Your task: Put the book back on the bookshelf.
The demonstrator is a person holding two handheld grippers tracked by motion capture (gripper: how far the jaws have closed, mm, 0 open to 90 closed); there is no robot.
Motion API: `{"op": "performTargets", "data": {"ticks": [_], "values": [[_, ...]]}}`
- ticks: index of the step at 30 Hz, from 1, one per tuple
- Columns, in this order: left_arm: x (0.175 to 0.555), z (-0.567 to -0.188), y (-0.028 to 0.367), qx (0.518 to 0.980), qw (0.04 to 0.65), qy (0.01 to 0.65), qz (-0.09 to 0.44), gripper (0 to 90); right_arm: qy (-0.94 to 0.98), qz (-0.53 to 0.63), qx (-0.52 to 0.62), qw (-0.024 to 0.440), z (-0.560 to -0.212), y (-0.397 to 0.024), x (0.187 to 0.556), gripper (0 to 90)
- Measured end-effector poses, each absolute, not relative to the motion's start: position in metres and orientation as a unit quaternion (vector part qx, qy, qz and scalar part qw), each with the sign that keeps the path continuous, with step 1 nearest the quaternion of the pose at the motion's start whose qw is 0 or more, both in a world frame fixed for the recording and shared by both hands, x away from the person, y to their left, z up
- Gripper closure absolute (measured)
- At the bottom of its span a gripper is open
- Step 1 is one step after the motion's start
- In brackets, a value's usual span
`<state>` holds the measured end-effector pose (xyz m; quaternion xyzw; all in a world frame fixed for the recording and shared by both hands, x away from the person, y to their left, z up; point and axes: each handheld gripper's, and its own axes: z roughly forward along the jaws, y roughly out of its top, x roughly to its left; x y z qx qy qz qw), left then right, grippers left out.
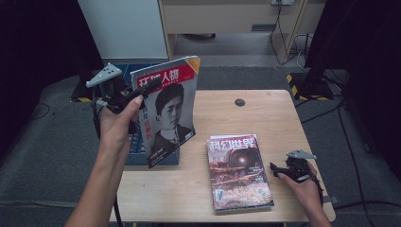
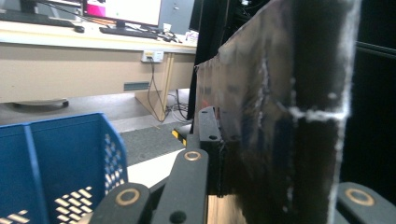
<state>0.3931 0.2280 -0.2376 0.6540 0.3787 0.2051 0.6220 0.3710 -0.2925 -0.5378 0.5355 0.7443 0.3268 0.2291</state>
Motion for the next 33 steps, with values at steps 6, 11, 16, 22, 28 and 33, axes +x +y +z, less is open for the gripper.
{"op": "performTargets", "data": {"ticks": [6,11,16,22,28,33], "values": [[0.391,-0.238,0.241,0.651,0.619,0.386,0.212,86.2,0.744,0.327,0.536,0.229,-0.538,-0.292,0.371,15.9],[0.390,-0.241,0.258,0.644,0.616,0.396,0.221,86.2,0.744,0.327,0.536,0.229,-0.538,-0.292,0.371,15.9],[0.389,-0.244,0.268,0.640,0.612,0.405,0.226,86.2,0.744,0.327,0.536,0.229,-0.538,-0.292,0.371,15.9],[0.389,-0.247,0.278,0.636,0.609,0.413,0.231,86.2,0.745,0.327,0.535,0.229,-0.538,-0.292,0.371,15.8],[0.388,-0.249,0.287,0.633,0.607,0.419,0.236,86.2,0.745,0.327,0.535,0.229,-0.538,-0.292,0.371,15.8],[0.388,-0.251,0.293,0.629,0.606,0.424,0.238,86.2,0.745,0.327,0.535,0.229,-0.538,-0.292,0.371,15.8]]}}
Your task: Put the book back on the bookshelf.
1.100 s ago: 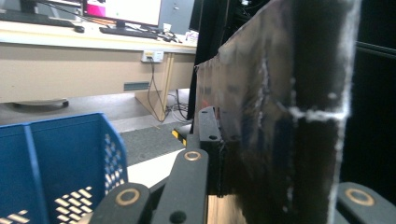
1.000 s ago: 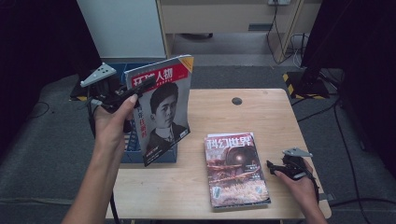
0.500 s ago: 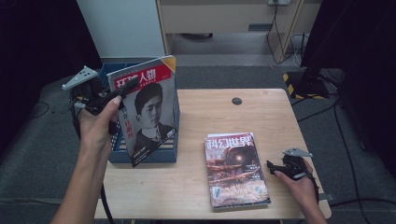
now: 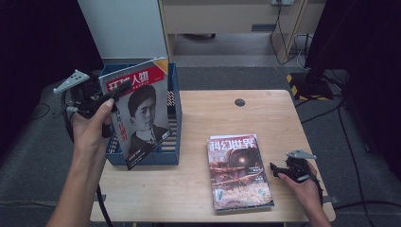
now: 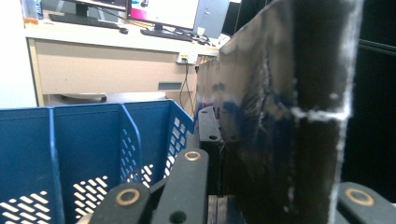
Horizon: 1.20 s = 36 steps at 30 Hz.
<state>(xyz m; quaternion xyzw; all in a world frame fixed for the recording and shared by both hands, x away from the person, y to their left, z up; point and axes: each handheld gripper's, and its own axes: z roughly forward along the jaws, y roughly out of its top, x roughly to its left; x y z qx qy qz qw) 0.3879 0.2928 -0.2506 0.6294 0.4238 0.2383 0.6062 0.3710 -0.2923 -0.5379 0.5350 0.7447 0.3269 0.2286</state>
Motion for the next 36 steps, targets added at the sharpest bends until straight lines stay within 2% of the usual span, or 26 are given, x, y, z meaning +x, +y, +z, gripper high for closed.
{"op": "performTargets", "data": {"ticks": [36], "values": [[0.367,-0.251,0.355,0.592,0.605,0.459,0.268,86.1,0.745,0.327,0.535,0.228,-0.538,-0.292,0.371,15.8]]}}
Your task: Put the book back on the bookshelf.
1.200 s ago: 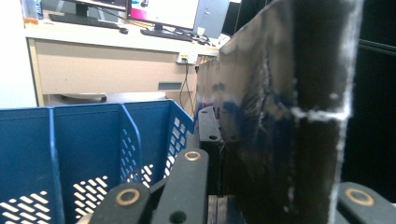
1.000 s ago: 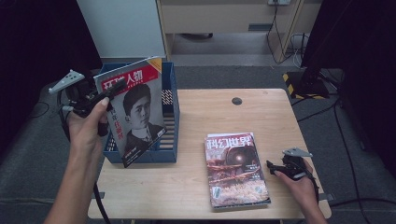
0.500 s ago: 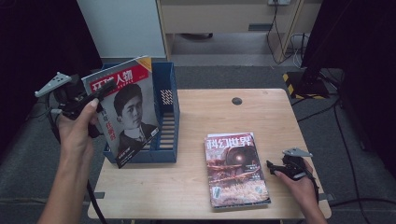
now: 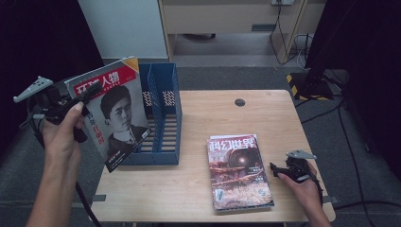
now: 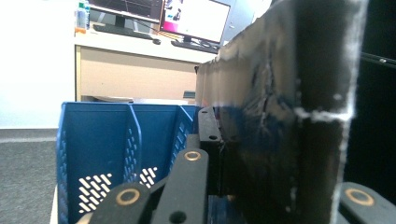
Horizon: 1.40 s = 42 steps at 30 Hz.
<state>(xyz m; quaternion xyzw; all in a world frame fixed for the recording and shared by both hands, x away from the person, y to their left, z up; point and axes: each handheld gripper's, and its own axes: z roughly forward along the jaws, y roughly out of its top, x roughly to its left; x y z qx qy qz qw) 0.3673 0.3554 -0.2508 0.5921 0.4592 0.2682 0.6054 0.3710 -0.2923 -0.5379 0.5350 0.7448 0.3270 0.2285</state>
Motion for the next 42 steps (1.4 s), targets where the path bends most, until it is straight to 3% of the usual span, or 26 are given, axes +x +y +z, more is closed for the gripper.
{"op": "performTargets", "data": {"ticks": [26,42], "values": [[0.351,-0.255,0.400,0.565,0.606,0.482,0.283,86.1,0.745,0.327,0.535,0.229,-0.538,-0.292,0.371,15.8],[0.365,-0.260,0.421,0.561,0.594,0.494,0.297,86.1,0.747,0.326,0.532,0.229,-0.538,-0.292,0.371,16.0]]}}
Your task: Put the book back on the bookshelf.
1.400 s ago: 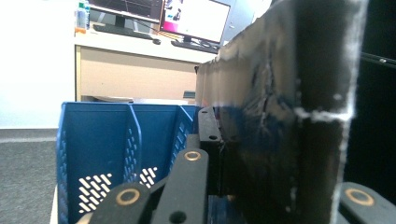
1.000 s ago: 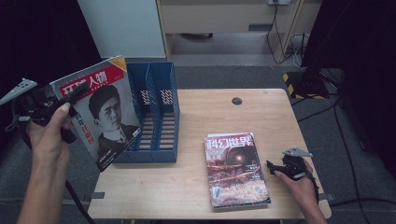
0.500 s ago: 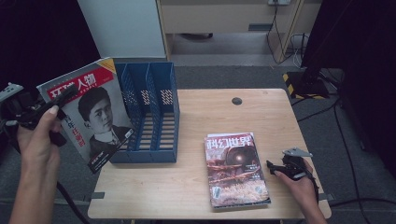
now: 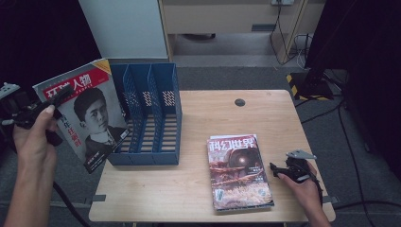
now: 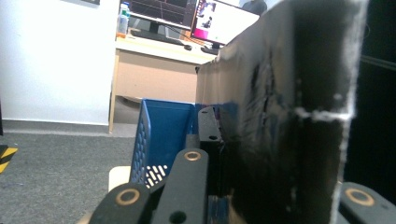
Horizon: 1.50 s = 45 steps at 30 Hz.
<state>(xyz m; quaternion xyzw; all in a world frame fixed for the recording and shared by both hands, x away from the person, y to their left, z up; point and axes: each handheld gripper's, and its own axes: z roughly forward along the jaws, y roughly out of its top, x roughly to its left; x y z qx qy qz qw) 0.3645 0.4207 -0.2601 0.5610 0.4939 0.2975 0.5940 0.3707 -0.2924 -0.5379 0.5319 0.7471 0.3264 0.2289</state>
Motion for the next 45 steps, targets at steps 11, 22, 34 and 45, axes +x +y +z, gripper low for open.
{"op": "performTargets", "data": {"ticks": [11,22,34,45], "values": [[0.391,-0.269,0.424,0.559,0.594,0.494,0.301,86.1,0.747,0.325,0.532,0.230,-0.538,-0.292,0.370,16.3],[0.401,-0.276,0.421,0.553,0.601,0.486,0.312,86.1,0.747,0.325,0.532,0.230,-0.538,-0.292,0.370,16.3],[0.411,-0.283,0.417,0.551,0.600,0.488,0.313,86.0,0.747,0.325,0.532,0.229,-0.538,-0.292,0.370,16.3],[0.416,-0.289,0.413,0.551,0.597,0.490,0.316,86.0,0.747,0.325,0.532,0.230,-0.538,-0.292,0.370,16.3]]}}
